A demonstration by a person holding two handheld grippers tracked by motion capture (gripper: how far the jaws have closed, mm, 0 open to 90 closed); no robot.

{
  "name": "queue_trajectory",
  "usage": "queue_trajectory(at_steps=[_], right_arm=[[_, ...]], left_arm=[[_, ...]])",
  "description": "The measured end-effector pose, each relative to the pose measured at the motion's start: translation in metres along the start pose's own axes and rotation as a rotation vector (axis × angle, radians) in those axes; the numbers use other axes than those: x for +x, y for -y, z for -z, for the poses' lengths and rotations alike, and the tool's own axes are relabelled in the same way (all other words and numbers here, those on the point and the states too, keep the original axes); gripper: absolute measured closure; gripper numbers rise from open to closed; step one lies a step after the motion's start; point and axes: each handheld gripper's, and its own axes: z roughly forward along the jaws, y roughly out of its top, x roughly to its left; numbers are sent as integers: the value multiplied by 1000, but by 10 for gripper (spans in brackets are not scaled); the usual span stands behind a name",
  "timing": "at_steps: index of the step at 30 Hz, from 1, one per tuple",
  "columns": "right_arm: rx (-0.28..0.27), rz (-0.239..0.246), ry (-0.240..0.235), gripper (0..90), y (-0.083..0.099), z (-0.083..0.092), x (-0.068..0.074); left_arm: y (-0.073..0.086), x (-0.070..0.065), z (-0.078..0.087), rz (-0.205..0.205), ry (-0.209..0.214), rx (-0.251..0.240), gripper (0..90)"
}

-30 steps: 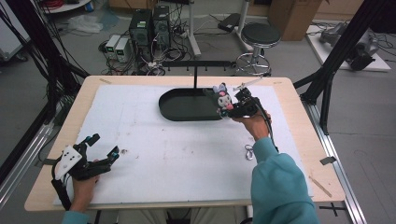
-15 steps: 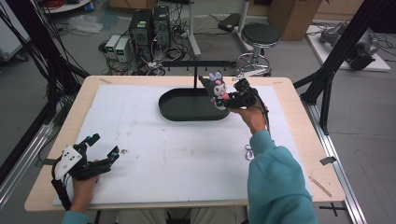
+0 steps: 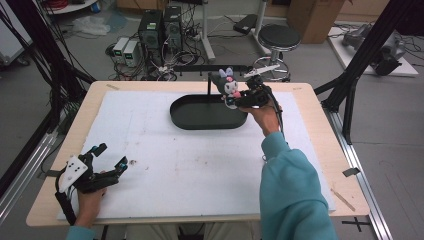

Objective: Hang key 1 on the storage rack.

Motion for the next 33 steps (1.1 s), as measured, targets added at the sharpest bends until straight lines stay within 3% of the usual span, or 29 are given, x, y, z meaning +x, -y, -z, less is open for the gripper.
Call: queue_trajectory(at_steps=[7,21,33], right_arm=[[-18,-5,10,541,-9,0,-3],[-56,-55,1,541,-8,-1,-11],[-71,-71,14,541,-10,-6,-14]], left_arm=[[0,0,0,0,0,-1,121],[0,0,0,-1,0,0,121],[0,0,0,0,-1,0,121]])
